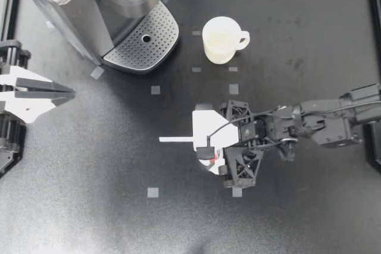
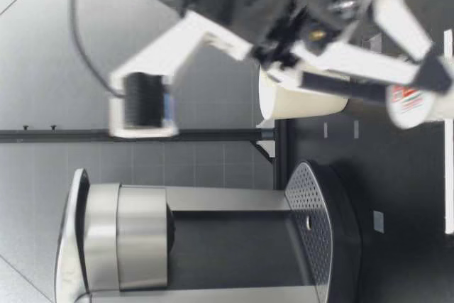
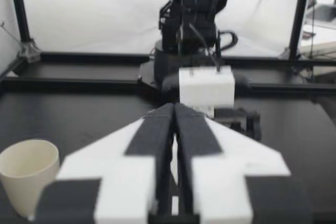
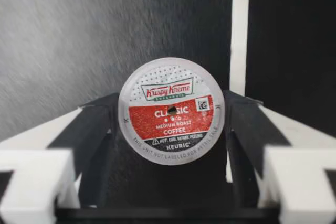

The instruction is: Place the coffee capsule inside the capsule container, then place the cup onto the center of the cup tray.

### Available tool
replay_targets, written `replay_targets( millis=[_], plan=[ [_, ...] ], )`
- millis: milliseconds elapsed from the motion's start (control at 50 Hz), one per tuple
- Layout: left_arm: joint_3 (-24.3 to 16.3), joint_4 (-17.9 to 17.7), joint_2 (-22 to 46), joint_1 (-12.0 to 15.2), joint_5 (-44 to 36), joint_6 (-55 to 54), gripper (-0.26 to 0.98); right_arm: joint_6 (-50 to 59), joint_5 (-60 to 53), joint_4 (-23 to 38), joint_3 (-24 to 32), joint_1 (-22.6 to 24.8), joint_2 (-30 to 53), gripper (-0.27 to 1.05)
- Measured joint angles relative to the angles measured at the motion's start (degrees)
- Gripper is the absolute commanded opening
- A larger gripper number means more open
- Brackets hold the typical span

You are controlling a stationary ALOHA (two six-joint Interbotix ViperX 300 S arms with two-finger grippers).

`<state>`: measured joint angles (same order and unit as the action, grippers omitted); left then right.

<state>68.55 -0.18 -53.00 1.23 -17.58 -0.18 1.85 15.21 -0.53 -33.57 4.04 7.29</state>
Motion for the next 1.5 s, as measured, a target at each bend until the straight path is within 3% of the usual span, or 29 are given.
replay_targets(
  millis=[140, 280, 540, 680, 780, 920, 1100, 1300, 1500],
  plan=[
    [-5.27, -0.18, 4.92, 0.44, 7.03, -0.09, 0.11, 0.26, -5.80, -1.76, -2.99, 0.00, -3.69, 0.58],
    [-11.87, -0.53, 10.90, 2.55, 16.44, -0.26, 0.11, 0.35, -14.77, -3.60, -7.56, 0.00, -8.09, 0.58],
    [-27.51, -0.18, 22.76, 6.06, 41.31, -0.26, 0.11, 2.72, -34.19, -4.75, -17.23, 0.00, -13.54, 0.58],
    [-38.06, 2.37, 29.27, 6.06, 58.10, -0.70, 0.11, 4.22, -42.36, -5.01, -20.39, 0.00, -13.62, 0.58],
    [-45.18, 6.24, 34.80, 6.15, 69.96, -2.81, 0.11, 5.01, -44.38, -5.27, -21.27, 0.00, -13.62, 0.58],
    [-53.53, 17.31, 42.71, 4.22, 84.90, -8.79, 0.11, 4.83, -43.15, -5.27, -21.45, -0.09, -13.62, 0.58],
    [-61.00, 38.58, 52.12, -3.60, 99.14, -13.97, 0.11, 4.66, -42.63, -5.27, -22.32, -0.26, -13.62, 0.58],
    [-62.31, 55.81, 58.80, -10.02, 105.64, -16.61, 0.11, 4.57, -42.63, -5.36, -24.35, -0.70, -14.59, 0.58],
    [-58.80, 71.63, 63.72, -12.92, 111.01, -23.73, 0.11, 4.48, -42.71, -5.27, -26.10, -0.70, -16.52, 0.58]
  ],
)
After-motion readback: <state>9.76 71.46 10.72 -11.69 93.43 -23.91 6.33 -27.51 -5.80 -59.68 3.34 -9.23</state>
